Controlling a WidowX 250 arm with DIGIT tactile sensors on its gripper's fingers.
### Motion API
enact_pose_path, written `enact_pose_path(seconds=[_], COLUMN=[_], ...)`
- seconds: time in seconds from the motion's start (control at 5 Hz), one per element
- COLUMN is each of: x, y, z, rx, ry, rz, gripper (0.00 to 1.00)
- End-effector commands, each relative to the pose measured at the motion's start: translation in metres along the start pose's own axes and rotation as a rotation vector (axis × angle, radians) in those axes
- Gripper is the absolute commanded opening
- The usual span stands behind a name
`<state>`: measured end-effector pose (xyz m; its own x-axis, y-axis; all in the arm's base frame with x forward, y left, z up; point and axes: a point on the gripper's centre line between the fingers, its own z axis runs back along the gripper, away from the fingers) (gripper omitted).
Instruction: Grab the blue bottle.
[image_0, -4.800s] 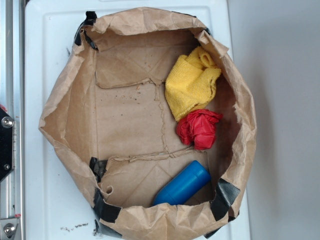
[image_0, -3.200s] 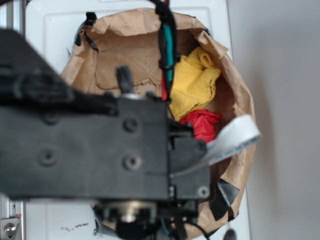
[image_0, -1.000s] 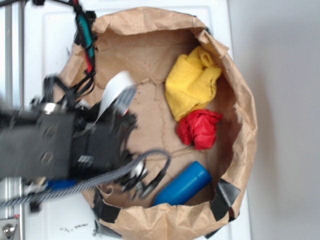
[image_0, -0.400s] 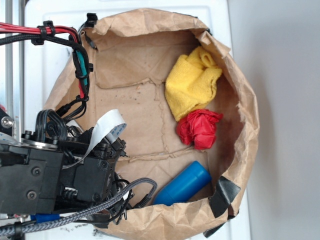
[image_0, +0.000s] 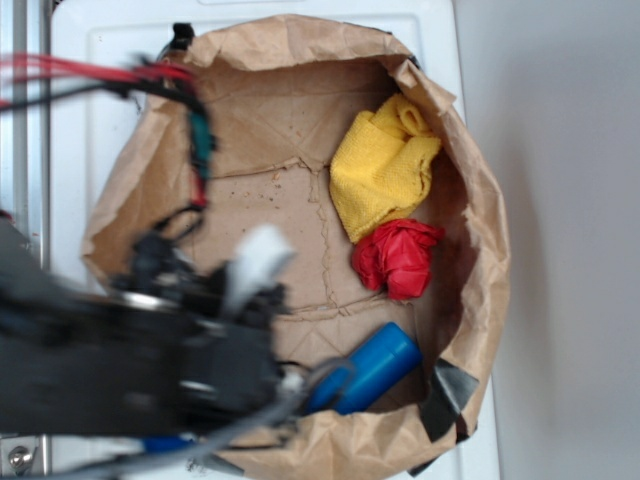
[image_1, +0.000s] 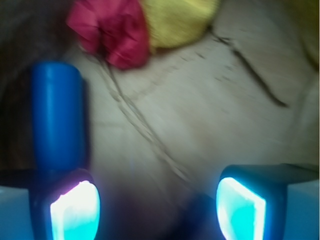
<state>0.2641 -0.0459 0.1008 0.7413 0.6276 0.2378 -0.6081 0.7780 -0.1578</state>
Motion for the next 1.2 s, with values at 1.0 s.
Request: enact_pose_path(seconds=[1.0], x=[0.028], y=[-0.046], z=[-0.06], rx=[-0.038], ry=[-0.083], rz=[-0.039], gripper=[1.0])
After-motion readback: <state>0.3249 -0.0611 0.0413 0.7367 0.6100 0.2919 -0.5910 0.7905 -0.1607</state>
